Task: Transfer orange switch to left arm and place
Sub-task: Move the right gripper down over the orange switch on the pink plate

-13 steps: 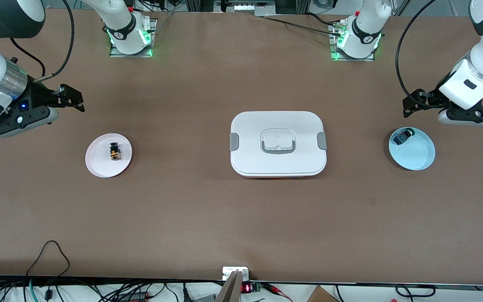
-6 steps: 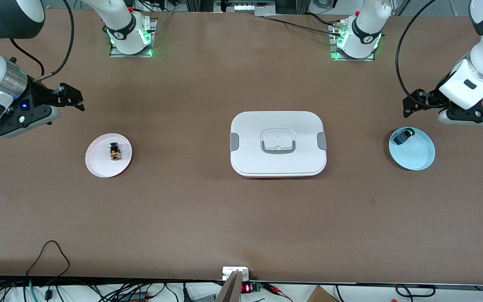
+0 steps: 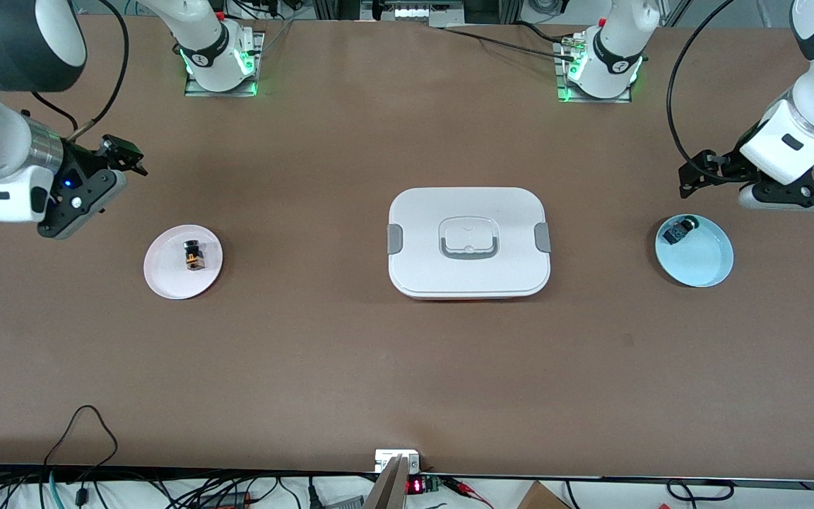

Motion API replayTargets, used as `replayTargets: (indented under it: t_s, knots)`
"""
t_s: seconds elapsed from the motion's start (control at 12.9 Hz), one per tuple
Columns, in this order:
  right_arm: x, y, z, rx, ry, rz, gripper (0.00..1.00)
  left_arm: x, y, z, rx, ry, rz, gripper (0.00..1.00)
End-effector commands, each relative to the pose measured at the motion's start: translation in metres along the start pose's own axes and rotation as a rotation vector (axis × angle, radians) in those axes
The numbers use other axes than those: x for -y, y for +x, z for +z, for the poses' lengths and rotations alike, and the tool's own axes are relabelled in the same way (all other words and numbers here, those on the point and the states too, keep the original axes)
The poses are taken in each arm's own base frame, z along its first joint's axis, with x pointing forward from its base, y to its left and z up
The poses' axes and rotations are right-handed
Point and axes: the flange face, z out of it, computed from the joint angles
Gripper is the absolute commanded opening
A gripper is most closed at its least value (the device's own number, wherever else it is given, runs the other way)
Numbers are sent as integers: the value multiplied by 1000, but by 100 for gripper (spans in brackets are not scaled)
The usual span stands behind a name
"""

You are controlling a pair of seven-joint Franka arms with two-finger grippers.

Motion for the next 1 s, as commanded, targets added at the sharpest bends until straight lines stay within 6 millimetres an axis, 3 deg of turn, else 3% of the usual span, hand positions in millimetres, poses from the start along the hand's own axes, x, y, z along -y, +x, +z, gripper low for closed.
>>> replayTargets:
  t_s: [0.0, 0.23, 0.62, 0.93]
  knots:
    - [-24, 5, 22, 18, -17, -192, 100, -1, 1, -5, 6, -4, -5, 100]
    - [-36, 14, 43, 76, -59, -462, 100, -1, 1, -6, 5, -6, -5, 100]
    - [-63, 30, 105, 77, -63, -895, 100, -1, 1, -6, 5, -6, -5, 100]
    - [-69, 26, 150, 76, -60, -1000, 100, -2, 1, -6, 5, -6, -4, 100]
